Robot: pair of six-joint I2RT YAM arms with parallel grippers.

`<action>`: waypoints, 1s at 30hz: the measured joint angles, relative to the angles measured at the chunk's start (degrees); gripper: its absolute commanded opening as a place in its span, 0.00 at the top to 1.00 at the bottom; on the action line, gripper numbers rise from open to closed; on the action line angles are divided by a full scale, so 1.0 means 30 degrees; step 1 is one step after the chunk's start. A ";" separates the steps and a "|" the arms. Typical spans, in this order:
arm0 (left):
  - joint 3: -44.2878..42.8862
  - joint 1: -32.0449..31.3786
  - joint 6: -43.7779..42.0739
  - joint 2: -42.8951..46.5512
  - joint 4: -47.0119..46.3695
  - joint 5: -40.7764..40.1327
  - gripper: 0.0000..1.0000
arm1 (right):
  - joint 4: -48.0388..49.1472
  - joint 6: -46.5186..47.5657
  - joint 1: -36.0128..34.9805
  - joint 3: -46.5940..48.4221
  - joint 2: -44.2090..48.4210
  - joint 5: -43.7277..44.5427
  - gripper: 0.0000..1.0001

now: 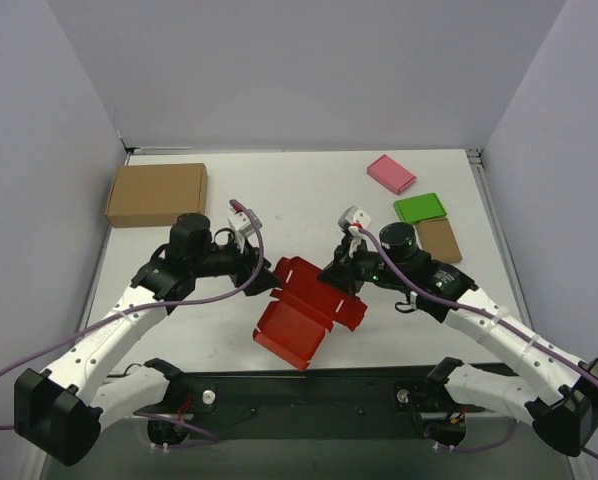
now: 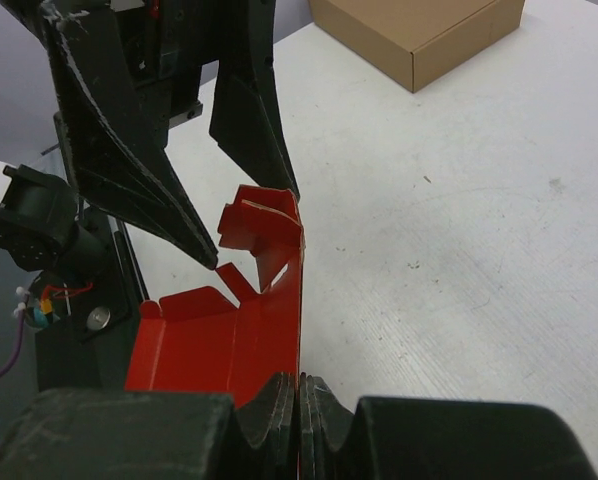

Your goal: Fold the paper box

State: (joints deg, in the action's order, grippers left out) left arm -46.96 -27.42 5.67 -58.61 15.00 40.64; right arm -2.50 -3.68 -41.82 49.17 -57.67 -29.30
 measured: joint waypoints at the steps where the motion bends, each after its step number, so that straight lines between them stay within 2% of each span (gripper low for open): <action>1: -0.0029 -0.0138 -0.0117 -0.0204 0.0087 -0.0197 0.42 | -0.0044 0.0066 -0.0029 0.0036 -0.0102 0.0029 1.00; 2: -0.0080 -0.0277 -0.0189 -0.0401 0.0175 -0.0423 0.46 | -0.0102 0.0138 -0.0080 0.0066 -0.0175 0.0102 1.00; 3: -0.0131 -0.0423 -0.0284 -0.0583 0.0248 -0.0612 0.55 | -0.0153 0.0211 -0.0131 0.0080 -0.0240 0.0153 1.00; 5: -0.0262 -0.0627 -0.0437 -0.0867 0.0372 -0.0933 0.65 | -0.0270 0.0328 -0.0240 0.0102 -0.0328 0.0299 1.00; 6: -0.0306 -0.0707 -0.0517 -0.0998 0.0379 -0.1064 0.76 | -0.0386 0.0401 -0.0328 0.0131 -0.0379 0.0444 1.00; 8: -0.0335 -0.0794 -0.0525 -0.1151 0.0379 -0.1333 0.87 | -0.0568 0.0612 -0.0546 0.0189 -0.0466 0.0933 1.00; 12: -0.0335 -0.0831 -0.0670 -0.1443 0.0459 -0.2106 0.99 | -0.0699 0.1333 -0.1428 0.0277 -0.0765 0.2557 1.00; 19: -0.0335 -0.1086 -0.0430 -0.2404 0.0495 -0.3147 1.00 | 0.0175 0.2514 -0.3752 -0.0525 -0.1260 0.7548 1.00; 29: -0.0335 -0.1224 0.0058 -0.4095 0.0554 -0.4313 1.00 | 0.5064 0.4903 -0.7708 -0.3628 -0.2805 1.5803 1.00; 30: -0.0335 -0.1231 0.0044 -0.4226 0.0597 -0.4452 0.93 | 0.5639 0.5362 -0.8153 -0.3810 -0.3257 1.6742 1.00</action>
State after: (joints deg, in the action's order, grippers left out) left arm -47.97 -31.11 5.80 -71.29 16.80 27.29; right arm 14.41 12.40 -66.28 37.74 -67.44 20.93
